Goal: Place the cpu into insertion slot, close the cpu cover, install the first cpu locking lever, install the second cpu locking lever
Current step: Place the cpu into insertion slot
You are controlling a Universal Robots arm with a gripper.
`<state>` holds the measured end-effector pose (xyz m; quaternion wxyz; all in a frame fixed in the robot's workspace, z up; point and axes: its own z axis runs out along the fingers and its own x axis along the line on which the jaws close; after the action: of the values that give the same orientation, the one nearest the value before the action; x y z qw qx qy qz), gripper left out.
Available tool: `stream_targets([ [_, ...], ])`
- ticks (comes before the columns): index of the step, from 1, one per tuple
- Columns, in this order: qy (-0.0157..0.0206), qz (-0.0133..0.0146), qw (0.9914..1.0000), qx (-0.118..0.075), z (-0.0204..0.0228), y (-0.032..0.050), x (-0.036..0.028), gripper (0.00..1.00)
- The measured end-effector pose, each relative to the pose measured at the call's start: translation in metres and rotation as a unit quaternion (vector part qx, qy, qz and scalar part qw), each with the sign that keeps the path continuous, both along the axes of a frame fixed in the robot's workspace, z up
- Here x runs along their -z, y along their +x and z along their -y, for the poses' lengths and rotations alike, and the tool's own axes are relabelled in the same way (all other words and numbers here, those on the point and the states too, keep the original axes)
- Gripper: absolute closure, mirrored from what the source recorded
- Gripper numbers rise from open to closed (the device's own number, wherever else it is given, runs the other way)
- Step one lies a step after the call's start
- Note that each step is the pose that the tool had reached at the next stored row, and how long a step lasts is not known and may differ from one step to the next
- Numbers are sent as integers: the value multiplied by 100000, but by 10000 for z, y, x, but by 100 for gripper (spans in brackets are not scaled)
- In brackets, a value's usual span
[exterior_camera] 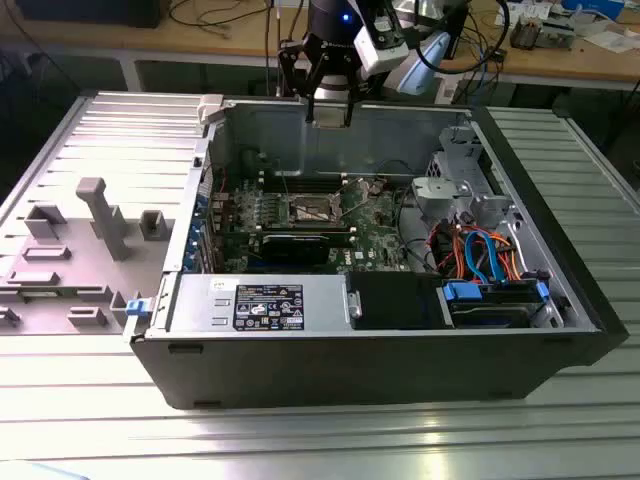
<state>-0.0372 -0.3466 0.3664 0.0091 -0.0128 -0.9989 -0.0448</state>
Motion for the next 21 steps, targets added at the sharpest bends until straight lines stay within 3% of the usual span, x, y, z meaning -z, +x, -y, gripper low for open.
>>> stream_targets([
  [21, 3, 0, 100000, -4, 8, -7, 120, 45],
])
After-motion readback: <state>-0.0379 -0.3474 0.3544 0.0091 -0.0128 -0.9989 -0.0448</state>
